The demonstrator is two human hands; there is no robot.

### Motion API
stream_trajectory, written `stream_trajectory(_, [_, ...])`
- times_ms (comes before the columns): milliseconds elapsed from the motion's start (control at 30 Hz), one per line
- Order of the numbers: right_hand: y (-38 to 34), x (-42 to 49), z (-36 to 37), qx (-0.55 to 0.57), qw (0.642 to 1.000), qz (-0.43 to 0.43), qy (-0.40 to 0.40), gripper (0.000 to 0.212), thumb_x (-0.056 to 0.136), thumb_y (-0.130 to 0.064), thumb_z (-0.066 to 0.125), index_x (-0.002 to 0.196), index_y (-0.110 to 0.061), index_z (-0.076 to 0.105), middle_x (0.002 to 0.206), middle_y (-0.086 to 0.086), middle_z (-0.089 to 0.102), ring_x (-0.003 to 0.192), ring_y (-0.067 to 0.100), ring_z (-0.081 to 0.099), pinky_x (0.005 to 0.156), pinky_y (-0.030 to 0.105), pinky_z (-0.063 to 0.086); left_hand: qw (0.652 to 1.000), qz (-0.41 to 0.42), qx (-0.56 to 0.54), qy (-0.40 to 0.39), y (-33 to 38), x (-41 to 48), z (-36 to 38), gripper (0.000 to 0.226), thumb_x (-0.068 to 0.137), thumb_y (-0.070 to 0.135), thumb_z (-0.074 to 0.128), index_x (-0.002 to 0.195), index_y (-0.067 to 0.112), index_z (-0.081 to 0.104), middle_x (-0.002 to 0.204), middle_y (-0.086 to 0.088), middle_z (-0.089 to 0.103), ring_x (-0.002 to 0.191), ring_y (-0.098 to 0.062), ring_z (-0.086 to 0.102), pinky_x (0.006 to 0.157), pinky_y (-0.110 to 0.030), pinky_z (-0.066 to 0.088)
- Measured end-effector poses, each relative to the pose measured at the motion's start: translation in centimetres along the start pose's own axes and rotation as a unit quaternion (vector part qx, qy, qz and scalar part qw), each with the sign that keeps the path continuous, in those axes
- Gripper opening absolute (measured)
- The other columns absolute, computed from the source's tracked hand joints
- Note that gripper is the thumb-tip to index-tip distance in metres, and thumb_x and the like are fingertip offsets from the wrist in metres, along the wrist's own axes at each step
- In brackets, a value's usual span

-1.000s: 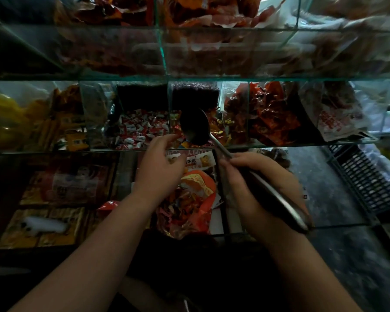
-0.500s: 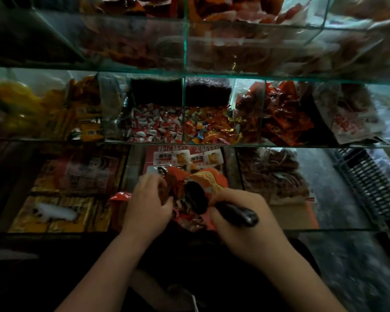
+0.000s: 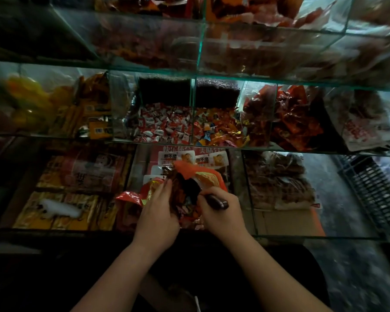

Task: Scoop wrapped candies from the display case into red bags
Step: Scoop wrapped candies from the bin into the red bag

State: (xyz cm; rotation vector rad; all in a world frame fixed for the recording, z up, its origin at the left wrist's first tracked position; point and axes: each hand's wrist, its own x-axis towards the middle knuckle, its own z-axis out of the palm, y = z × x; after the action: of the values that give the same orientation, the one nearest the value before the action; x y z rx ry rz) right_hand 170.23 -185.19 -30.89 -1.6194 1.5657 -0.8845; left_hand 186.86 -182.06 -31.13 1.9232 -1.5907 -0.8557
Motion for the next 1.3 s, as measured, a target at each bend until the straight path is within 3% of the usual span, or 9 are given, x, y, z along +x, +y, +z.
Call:
stream_trajectory(167, [1.0,0.2,-0.8,0.053,0.994,0.089,-0.024,0.012,0.079,-0.04,0.062,0.081,-0.045,0.074,0.082,-0.023,0.073,0.074,-0.002,0.07,0.065,0.017,0.057,1.0,0.021,-0.019,0.008,-0.2,-0.8,0.0,0.087,0.088,-0.003,0.05,0.162,0.031,0.019,0.165,0.017,0.019,0.152,-0.004,0.016,0.123,-0.028,0.02])
stream_trajectory(267, [1.5,0.2,-0.3,0.093,0.988,0.118,-0.018,0.012,0.084,-0.028,0.068,0.081,-0.036,0.075,0.08,-0.011,0.076,0.074,0.006,0.073,0.073,0.039,0.063,0.999,0.031,-0.017,0.001,0.1,-1.0,0.2,0.086,0.089,0.0,0.052,0.163,0.03,0.019,0.164,0.017,0.022,0.151,-0.003,0.017,0.122,-0.028,0.02])
stream_trajectory(367, [0.9,0.4,-0.7,0.204,0.96,0.19,0.005,0.012,0.071,-0.038,0.075,0.081,-0.032,0.078,0.078,0.003,0.079,0.077,0.024,0.079,0.077,0.051,0.065,1.0,0.018,-0.023,-0.001,0.0,-0.8,0.1,0.084,0.092,0.007,0.057,0.163,0.029,0.017,0.167,0.014,0.019,0.154,-0.01,0.016,0.125,-0.034,0.02])
stream_trajectory(533, [1.3,-0.1,-3.0,0.356,0.897,0.257,0.049,0.003,0.083,-0.017,0.078,0.083,-0.014,0.079,0.084,0.019,0.079,0.081,0.034,0.079,0.065,0.037,0.064,0.999,0.002,-0.054,-0.002,0.1,-0.8,-0.1,0.085,0.093,0.002,0.06,0.163,0.03,0.021,0.166,0.016,0.021,0.153,-0.008,0.019,0.123,-0.041,0.031])
stream_trajectory(700, [1.5,-0.5,-5.4,0.418,0.847,0.317,0.077,0.009,0.094,-0.005,0.069,0.097,0.003,0.07,0.085,0.027,0.077,0.081,0.039,0.079,0.061,0.034,0.063,0.998,-0.004,-0.054,-0.006,0.6,-1.0,-0.3,0.086,0.092,-0.002,0.055,0.163,0.03,0.018,0.167,0.015,0.019,0.154,-0.006,0.013,0.125,-0.04,0.026])
stream_trajectory(800, [1.6,-0.7,-6.5,0.417,0.854,0.302,0.071,0.008,0.094,-0.007,0.068,0.098,0.001,0.069,0.083,0.026,0.077,0.08,0.039,0.079,0.059,0.033,0.062,0.999,-0.002,-0.049,-0.012,0.9,-1.2,-0.5,0.087,0.092,-0.002,0.055,0.163,0.031,0.016,0.166,0.017,0.018,0.151,-0.003,0.015,0.124,-0.04,0.029])
stream_trajectory(933, [1.7,-1.1,-7.1,0.437,0.845,0.302,0.069,0.007,0.096,-0.004,0.065,0.098,0.003,0.067,0.086,0.03,0.076,0.082,0.04,0.078,0.058,0.033,0.062,0.999,0.0,-0.048,-0.018,1.0,-1.2,-0.6,0.088,0.092,0.001,0.058,0.163,0.033,0.016,0.166,0.018,0.016,0.148,-0.023,0.037,0.114,-0.048,0.043])
stream_trajectory(1133, [2.2,-1.9,-7.2,0.389,0.884,0.257,0.027,0.006,0.096,-0.002,0.066,0.099,0.002,0.07,0.088,0.03,0.076,0.082,0.041,0.078,0.061,0.031,0.062,0.999,-0.002,-0.041,-0.012,0.4,-0.9,-0.4,0.086,0.093,0.003,0.059,0.163,0.032,0.019,0.168,0.014,0.019,0.154,-0.008,0.016,0.123,-0.036,0.027])
stream_trajectory(1300, [2.6,-1.7,-6.5,0.372,0.894,0.249,0.028,0.01,0.095,-0.004,0.07,0.087,-0.008,0.076,0.083,0.024,0.077,0.079,0.04,0.078,0.062,0.032,0.062,0.998,0.013,-0.056,-0.018,0.4,-1.0,-0.2,0.089,0.09,-0.001,0.058,0.161,0.038,0.021,0.16,0.024,0.024,0.148,0.001,0.019,0.118,-0.026,0.025])
